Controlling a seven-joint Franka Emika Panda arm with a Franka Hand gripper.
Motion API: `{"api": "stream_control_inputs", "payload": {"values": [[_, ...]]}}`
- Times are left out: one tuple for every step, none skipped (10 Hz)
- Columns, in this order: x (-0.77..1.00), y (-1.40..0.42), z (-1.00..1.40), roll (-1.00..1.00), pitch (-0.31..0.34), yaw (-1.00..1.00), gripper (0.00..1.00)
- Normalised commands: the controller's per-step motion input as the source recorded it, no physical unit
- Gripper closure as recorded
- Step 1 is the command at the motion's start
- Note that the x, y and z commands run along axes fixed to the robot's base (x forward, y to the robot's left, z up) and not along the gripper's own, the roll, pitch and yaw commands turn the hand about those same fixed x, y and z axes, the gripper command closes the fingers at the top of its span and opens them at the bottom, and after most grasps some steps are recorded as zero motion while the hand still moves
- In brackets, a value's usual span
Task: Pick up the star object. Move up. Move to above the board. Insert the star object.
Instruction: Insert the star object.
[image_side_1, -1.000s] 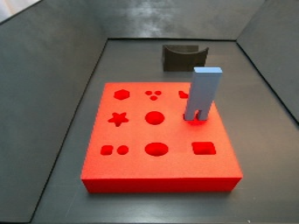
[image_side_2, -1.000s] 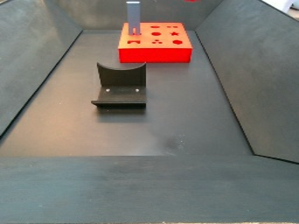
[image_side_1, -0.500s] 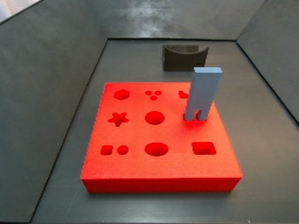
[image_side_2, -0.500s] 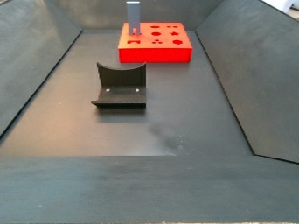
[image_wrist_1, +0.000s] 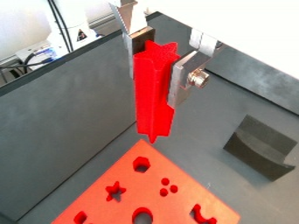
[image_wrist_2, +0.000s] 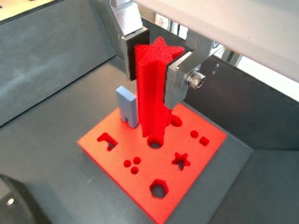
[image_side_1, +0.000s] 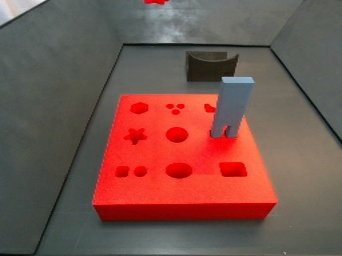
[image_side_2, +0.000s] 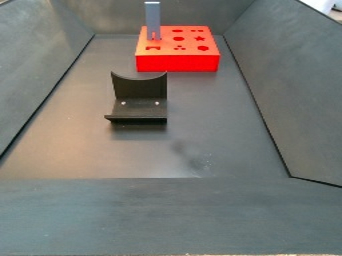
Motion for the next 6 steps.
{"api": "stream_control_inputs", "payload": {"values": [[-0.03, 0.0, 0.0, 0.0, -0.001, 0.0, 1.0], [-0.26, -0.24, -0.41, 0.0, -0.116, 0.0, 1.0], [-0.27, -0.5, -0.67, 0.01, -0.02, 0.09, 1.0], [-0.24, -0.6, -0.73, 0.02, 0.0, 0.12, 1.0], [-0.21, -0.7, -0.79, 0.04, -0.021, 0.15, 1.0], [-0.06, -0.64, -0.76, 0.0, -0.034, 0.23, 1.0]]}}
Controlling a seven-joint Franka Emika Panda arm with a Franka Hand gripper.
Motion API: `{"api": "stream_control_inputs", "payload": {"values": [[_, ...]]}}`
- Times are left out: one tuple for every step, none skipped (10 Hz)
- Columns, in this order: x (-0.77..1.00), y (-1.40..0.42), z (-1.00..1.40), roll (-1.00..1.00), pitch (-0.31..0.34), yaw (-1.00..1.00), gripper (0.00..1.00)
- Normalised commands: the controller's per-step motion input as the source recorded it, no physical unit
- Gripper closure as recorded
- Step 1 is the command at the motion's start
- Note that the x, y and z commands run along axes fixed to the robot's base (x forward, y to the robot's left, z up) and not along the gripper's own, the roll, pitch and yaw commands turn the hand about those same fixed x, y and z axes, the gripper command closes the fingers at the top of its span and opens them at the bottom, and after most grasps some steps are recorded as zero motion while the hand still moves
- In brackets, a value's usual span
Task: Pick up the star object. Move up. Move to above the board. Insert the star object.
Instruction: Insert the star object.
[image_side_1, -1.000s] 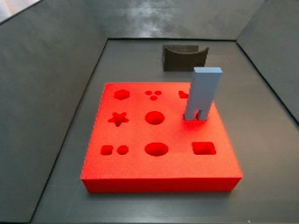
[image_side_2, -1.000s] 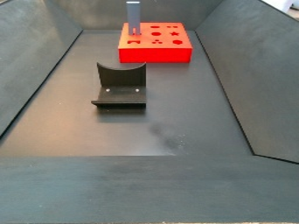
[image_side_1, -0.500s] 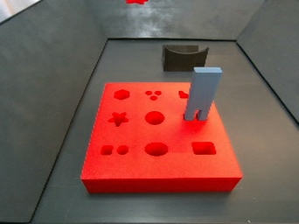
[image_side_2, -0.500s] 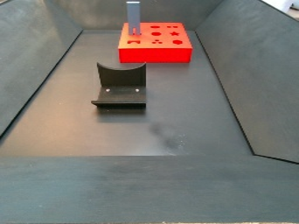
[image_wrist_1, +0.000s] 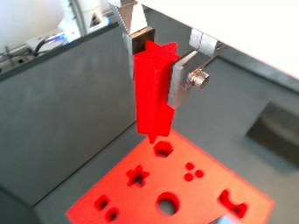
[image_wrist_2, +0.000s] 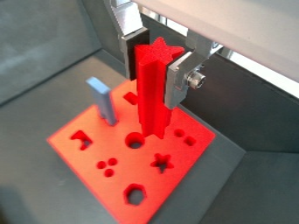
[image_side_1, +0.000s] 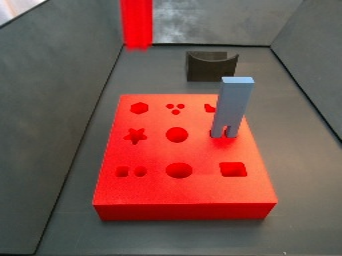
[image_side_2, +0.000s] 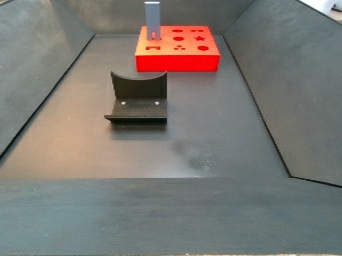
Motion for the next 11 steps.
{"api": "stream_control_inputs", "payload": {"values": [[-0.03, -0.51, -0.72, 0.02, -0.059, 0.21, 1.0], [0.0, -0.21, -0.64, 0.11, -0.039, 0.19, 1.0], [0.1, 0.1, -0.57, 0.05, 0.007, 0.02, 1.0], [0.0, 0.24, -0.61, 0.03, 0.001, -0.01, 1.0], [-0.01, 0.0, -0.77, 0.08, -0.004, 0.0, 1.0], [0.0, 0.0, -1.0, 0.12, -0.056, 0.02, 1.0], [0.0, -0.02, -1.0, 0.08, -0.03, 0.23, 1.0], [0.03, -0.09, -0.61, -0.03, -0.05, 0.16, 1.0], [0.02, -0.06, -0.37, -0.05, -0.093, 0.0, 1.0], [0.0, 0.0, -0.65, 0.02, -0.02, 0.34, 1.0], [0.0, 0.06, -0.69, 0.12, -0.001, 0.72, 1.0]]}}
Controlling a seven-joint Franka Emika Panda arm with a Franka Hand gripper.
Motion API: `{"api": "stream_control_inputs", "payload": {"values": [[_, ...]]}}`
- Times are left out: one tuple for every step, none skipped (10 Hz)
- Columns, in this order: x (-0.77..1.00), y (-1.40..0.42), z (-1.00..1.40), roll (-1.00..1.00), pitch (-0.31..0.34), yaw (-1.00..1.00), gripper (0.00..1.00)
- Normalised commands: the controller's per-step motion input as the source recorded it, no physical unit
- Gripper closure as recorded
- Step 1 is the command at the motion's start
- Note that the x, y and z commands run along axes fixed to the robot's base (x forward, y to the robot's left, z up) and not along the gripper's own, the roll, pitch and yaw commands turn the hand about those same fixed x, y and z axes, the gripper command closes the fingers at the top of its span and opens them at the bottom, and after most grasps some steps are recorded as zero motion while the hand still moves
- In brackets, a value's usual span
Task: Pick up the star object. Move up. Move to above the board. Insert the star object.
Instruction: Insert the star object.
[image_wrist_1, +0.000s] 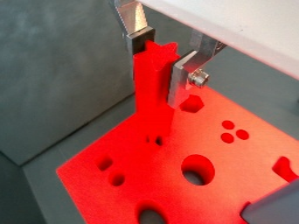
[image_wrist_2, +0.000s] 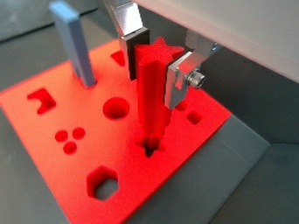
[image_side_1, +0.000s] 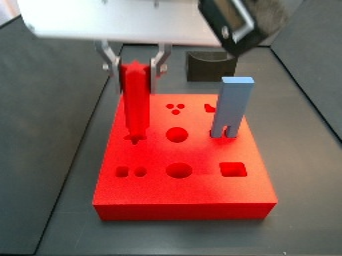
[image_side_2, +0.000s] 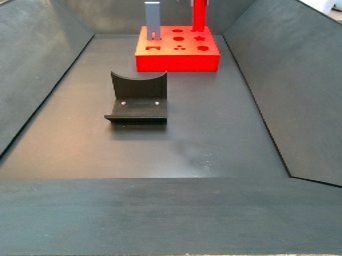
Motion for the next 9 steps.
{"api": "stream_control_inputs", "payload": {"values": [[-0.15, 0.08, -0.65, 0.17, -0.003, 0.81, 1.0], [-0.05, 0.06, -0.56, 0.12, -0.001, 0.93, 1.0], [-0.08, 0.05, -0.48, 0.11, 0.0, 0.93, 1.0], [-0.36, 0.0, -0.14, 0.06, -0.023, 0.49, 1.0], [0.0, 0.03, 0.0, 0.0, 0.0, 0.01, 1.0], [-0.11, 0.09, -0.4, 0.08, 0.0, 0.62, 1.0], [0.0, 0.13, -0.56, 0.06, 0.0, 0.95, 1.0], [0.05, 0.09, -0.53, 0.02, 0.0, 0.92, 1.0], [0.08, 0.1, -0.36, 0.07, 0.0, 0.88, 1.0]]}}
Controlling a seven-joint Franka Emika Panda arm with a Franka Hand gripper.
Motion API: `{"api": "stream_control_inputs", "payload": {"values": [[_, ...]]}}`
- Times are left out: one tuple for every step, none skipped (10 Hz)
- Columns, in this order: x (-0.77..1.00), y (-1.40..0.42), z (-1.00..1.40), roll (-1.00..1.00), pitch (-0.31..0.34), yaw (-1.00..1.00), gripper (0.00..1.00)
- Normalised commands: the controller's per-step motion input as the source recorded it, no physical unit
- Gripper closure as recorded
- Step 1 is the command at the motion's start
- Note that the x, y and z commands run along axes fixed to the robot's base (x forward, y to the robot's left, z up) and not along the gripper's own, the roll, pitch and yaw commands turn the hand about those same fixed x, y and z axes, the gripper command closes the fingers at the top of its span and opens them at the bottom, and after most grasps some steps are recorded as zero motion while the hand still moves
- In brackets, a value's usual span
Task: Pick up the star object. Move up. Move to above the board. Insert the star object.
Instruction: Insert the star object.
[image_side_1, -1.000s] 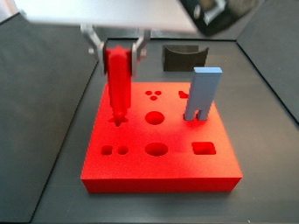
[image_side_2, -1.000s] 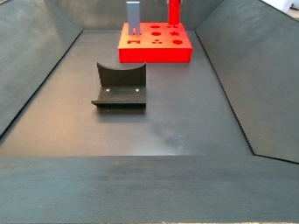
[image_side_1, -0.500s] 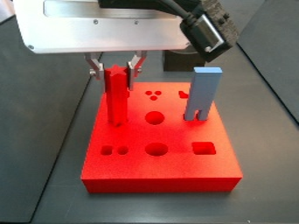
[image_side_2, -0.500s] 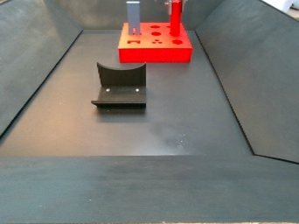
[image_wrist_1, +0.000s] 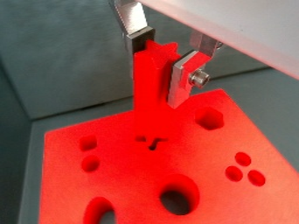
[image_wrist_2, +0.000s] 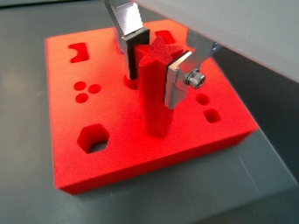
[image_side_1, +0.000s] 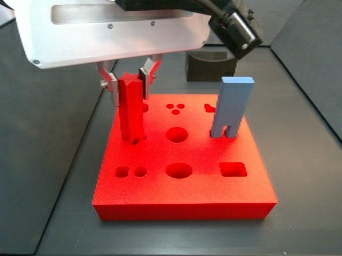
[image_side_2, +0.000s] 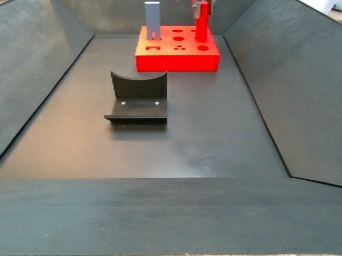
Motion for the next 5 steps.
{"api": "stream_control_inputs", "payload": {"values": [[0.11, 0.09, 0.0, 0.0, 0.026, 0.49, 1.0], [0.0, -0.03, -0.02, -0.02, -0.02, 0.0, 1.0], [0.04, -0.06, -0.18, -0.04, -0.11, 0.0, 1.0], [0.0, 0.0, -0.02, 0.0, -0.01, 0.0, 1.0], [0.0, -0.01, -0.13, 0.04, 0.0, 0.0, 1.0]]}}
